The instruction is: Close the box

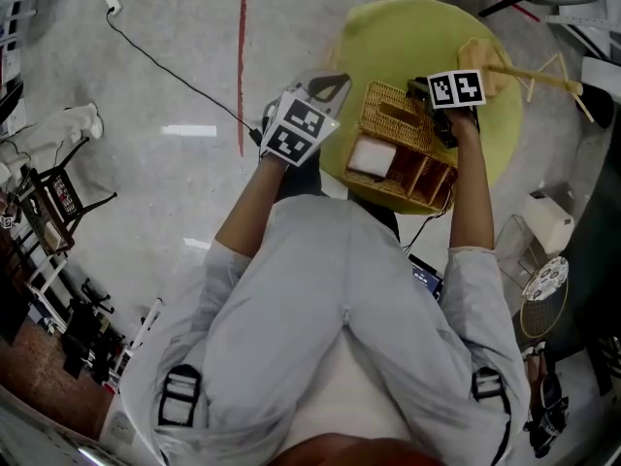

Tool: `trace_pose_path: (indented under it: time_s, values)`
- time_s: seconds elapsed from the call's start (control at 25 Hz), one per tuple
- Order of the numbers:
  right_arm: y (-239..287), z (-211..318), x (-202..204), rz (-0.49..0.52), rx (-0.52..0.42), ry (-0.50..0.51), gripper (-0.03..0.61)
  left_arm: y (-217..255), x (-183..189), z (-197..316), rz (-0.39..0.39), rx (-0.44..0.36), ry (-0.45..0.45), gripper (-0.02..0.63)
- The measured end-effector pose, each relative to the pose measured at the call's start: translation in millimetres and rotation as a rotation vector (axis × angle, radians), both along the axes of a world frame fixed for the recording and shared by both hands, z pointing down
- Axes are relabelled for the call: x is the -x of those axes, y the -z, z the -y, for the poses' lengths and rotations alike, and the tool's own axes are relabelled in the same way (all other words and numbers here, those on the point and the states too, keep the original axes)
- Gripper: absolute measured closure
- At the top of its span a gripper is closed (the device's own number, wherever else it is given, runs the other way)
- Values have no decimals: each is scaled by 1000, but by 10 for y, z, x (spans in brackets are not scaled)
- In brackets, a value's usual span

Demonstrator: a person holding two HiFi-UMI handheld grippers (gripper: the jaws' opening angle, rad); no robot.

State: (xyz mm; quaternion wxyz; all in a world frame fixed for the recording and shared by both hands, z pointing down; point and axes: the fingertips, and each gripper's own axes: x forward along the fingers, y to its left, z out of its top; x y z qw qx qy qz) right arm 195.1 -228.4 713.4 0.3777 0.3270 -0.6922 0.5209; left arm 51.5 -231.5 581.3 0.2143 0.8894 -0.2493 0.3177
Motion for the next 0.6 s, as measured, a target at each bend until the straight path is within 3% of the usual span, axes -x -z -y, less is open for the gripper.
trace_pose_path:
  time_s: [0.24,0.44,0.6]
  values:
    - [-97,-70,-36,-19,51,30,469,-43,-57,28,5,15,-5,584]
    - [-135,-103,21,-30,72,52,531,-58,-8,33,7,18,1,584]
    - [-163,-96,20,-29,69,63,544,-118,6,21,12,24,5,584]
